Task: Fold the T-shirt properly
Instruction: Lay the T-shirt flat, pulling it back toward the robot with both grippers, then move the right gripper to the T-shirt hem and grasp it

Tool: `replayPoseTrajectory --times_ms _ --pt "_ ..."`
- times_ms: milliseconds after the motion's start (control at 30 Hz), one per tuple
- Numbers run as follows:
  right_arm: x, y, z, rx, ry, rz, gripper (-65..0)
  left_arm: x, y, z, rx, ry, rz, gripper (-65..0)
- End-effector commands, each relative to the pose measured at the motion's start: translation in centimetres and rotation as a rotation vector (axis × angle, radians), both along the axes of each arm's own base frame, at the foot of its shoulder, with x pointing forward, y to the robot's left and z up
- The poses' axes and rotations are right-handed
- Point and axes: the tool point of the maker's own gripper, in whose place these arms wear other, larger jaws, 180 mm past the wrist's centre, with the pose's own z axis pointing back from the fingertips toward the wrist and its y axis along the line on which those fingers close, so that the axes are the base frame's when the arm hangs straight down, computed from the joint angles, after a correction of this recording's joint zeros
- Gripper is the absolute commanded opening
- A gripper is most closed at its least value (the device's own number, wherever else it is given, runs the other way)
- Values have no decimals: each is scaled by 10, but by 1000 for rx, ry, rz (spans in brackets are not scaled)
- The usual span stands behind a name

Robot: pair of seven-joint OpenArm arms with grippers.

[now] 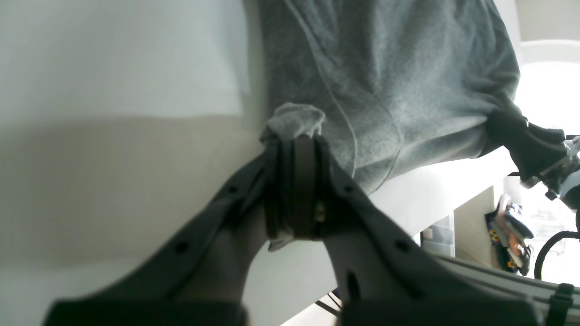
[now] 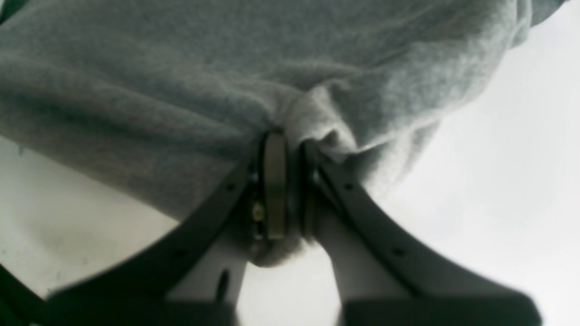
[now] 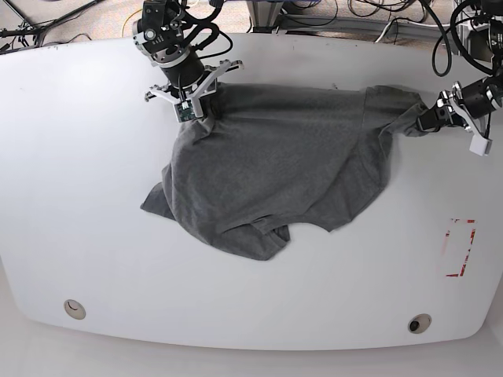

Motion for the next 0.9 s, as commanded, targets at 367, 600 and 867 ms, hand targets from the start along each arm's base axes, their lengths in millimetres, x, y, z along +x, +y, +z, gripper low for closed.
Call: replayPoseTrajectory --times_ms 367,600,867 --pt "16 -3 29 9 -101 -18 0 11 5 16 5 -51 2 -650" --pt "55 -6 53 0 -209 -22 0 11 6 15 6 -48 4 -650" --pt "121 -11 85 -38 -330 6 0 11 6 15 7 -47 5 -650"
